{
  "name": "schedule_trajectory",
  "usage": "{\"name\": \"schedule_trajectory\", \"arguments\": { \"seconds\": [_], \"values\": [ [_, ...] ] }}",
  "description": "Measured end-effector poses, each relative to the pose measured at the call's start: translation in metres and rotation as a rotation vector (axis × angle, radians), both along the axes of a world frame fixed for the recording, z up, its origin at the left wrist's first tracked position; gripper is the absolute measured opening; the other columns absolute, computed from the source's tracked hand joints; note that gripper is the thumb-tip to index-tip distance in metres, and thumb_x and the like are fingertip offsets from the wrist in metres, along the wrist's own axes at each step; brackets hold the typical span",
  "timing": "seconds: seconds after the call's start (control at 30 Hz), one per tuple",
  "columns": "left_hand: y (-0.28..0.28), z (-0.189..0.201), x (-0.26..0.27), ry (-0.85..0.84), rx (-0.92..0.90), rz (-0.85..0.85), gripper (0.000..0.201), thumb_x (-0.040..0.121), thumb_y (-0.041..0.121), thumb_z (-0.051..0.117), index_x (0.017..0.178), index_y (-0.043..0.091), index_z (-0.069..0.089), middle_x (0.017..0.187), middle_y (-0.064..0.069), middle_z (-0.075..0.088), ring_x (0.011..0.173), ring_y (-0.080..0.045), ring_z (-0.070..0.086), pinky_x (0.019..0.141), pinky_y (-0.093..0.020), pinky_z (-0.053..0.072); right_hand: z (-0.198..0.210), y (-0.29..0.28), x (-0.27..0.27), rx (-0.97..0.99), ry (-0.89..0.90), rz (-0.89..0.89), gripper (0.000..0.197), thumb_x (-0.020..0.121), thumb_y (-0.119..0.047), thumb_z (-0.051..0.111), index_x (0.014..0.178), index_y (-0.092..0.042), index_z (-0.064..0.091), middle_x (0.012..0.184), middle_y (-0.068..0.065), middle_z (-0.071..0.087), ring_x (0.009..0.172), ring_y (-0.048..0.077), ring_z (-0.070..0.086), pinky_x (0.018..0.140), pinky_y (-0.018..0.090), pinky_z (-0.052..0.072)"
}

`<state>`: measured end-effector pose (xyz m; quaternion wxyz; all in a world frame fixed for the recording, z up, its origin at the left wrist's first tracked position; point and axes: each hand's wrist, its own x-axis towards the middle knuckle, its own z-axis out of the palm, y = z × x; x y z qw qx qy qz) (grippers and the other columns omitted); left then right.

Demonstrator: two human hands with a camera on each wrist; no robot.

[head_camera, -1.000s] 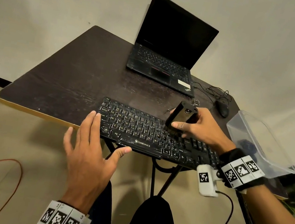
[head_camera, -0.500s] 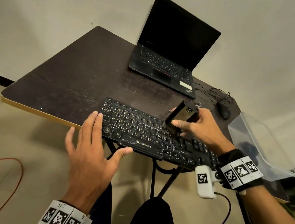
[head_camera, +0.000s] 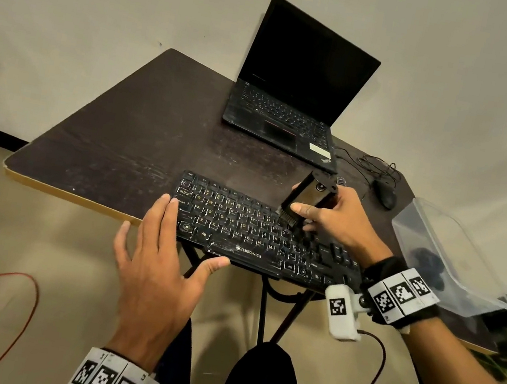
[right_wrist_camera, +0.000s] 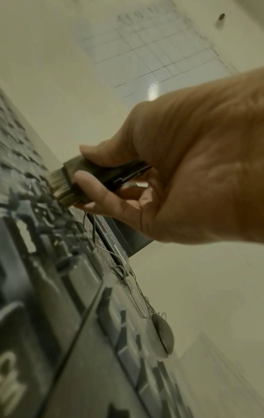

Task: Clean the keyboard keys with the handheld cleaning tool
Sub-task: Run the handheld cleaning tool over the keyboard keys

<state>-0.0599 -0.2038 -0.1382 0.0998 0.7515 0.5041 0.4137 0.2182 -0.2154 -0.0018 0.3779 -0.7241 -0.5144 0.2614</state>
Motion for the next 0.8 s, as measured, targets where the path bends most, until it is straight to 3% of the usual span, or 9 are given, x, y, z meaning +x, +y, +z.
{"name": "schedule_trajectory", "arguments": {
  "seconds": [0.1,0.23,0.33,0.47,0.57,0.7,0.8],
  "values": [
    [0.000,-0.001,0.000,-0.006,-0.003,0.004,0.102,0.090,0.078,0.051,0.156,0.001,0.042,0.164,-0.012,0.042,0.149,-0.028,0.044,0.123,-0.061,0.027,0.003,-0.001,-0.006,-0.037,-0.024,0.117,0.032,0.091,-0.007,0.082,0.123,-0.009,0.075,0.110,0.005,0.081,0.092,0.022,0.080,0.069,0.031,0.066],
    [0.000,-0.001,0.000,-0.015,-0.013,-0.002,0.103,0.089,0.078,0.052,0.157,0.001,0.041,0.164,-0.011,0.041,0.149,-0.027,0.044,0.123,-0.061,0.026,0.004,0.003,-0.003,-0.010,0.004,0.040,0.031,0.090,-0.008,0.083,0.120,-0.009,0.075,0.107,0.007,0.082,0.094,0.032,0.080,0.068,0.030,0.065],
    [0.001,-0.001,0.002,-0.030,-0.010,-0.001,0.103,0.088,0.078,0.055,0.156,0.002,0.042,0.164,-0.010,0.041,0.149,-0.027,0.044,0.124,-0.061,0.025,0.007,0.001,-0.008,-0.057,-0.001,0.149,0.033,0.091,-0.005,0.081,0.124,-0.009,0.075,0.111,0.006,0.082,0.090,0.021,0.080,0.066,0.027,0.064],
    [0.002,-0.002,0.003,-0.023,-0.012,0.005,0.105,0.085,0.076,0.060,0.155,0.001,0.044,0.163,-0.011,0.043,0.148,-0.027,0.046,0.124,-0.061,0.026,0.008,0.005,-0.008,-0.041,0.032,0.102,0.031,0.090,-0.005,0.082,0.121,-0.010,0.077,0.107,0.005,0.082,0.088,0.022,0.077,0.066,0.028,0.065],
    [0.001,-0.001,0.003,-0.032,-0.025,0.001,0.105,0.085,0.077,0.059,0.156,0.002,0.043,0.164,-0.010,0.042,0.149,-0.026,0.045,0.123,-0.062,0.026,0.010,0.001,-0.015,-0.076,0.047,0.181,0.033,0.091,0.000,0.079,0.124,-0.004,0.074,0.105,0.006,0.082,0.078,0.012,0.077,0.060,0.022,0.061],
    [0.000,0.000,0.002,-0.033,-0.034,-0.002,0.104,0.085,0.076,0.060,0.156,0.001,0.043,0.163,-0.010,0.043,0.148,-0.027,0.046,0.123,-0.063,0.026,0.011,0.005,-0.017,-0.045,0.001,0.150,0.030,0.091,-0.004,0.081,0.120,-0.010,0.076,0.106,0.007,0.082,0.085,0.024,0.077,0.067,0.032,0.066],
    [0.000,0.000,0.002,-0.034,-0.032,-0.002,0.104,0.085,0.076,0.060,0.155,0.001,0.044,0.163,-0.010,0.043,0.148,-0.026,0.045,0.122,-0.063,0.027,0.012,0.006,-0.022,-0.075,0.014,0.188,0.032,0.091,-0.002,0.080,0.122,-0.007,0.075,0.105,0.006,0.082,0.078,0.016,0.077,0.061,0.026,0.063]
  ]
}}
